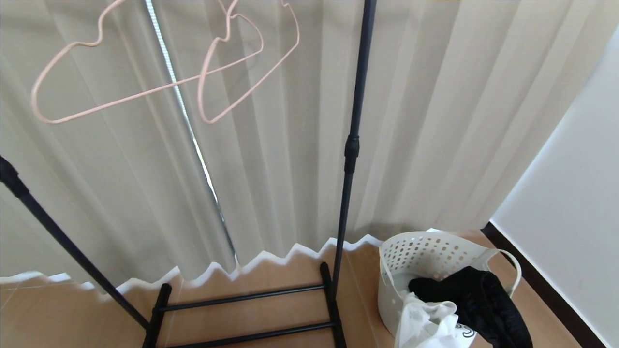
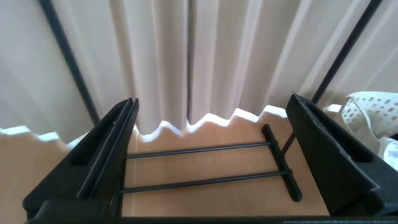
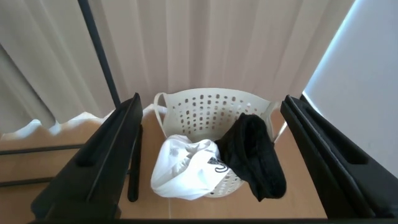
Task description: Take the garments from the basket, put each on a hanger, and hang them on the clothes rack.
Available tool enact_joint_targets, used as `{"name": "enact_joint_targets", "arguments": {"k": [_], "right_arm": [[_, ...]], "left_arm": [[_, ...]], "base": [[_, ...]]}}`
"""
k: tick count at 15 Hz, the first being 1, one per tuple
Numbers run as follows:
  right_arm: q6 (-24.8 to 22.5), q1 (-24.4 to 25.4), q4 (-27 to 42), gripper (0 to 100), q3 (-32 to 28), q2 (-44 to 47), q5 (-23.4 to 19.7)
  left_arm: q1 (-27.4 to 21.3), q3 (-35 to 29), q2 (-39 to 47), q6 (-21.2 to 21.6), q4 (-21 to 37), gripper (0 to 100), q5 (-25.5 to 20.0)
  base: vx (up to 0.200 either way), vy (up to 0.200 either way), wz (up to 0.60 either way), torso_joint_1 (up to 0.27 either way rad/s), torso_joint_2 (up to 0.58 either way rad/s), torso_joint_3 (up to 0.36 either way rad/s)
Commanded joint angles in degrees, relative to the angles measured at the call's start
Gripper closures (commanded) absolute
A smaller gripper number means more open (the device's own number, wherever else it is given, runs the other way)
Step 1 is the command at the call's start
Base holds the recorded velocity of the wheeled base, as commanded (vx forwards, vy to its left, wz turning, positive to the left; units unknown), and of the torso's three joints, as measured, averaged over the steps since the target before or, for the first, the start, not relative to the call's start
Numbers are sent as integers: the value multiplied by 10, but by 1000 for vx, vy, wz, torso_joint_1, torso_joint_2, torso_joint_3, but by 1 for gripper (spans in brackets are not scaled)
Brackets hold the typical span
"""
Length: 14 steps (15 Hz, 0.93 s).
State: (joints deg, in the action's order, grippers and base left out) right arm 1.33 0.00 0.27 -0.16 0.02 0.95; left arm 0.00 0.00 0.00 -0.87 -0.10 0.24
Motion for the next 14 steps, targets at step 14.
{"name": "enact_joint_targets", "arguments": {"k": [14], "right_arm": [[0,0,0,0,0,0,0]], "left_arm": [[0,0,0,1,0,0,-1]], "base": [[0,-143,-43,2,2,3]]}}
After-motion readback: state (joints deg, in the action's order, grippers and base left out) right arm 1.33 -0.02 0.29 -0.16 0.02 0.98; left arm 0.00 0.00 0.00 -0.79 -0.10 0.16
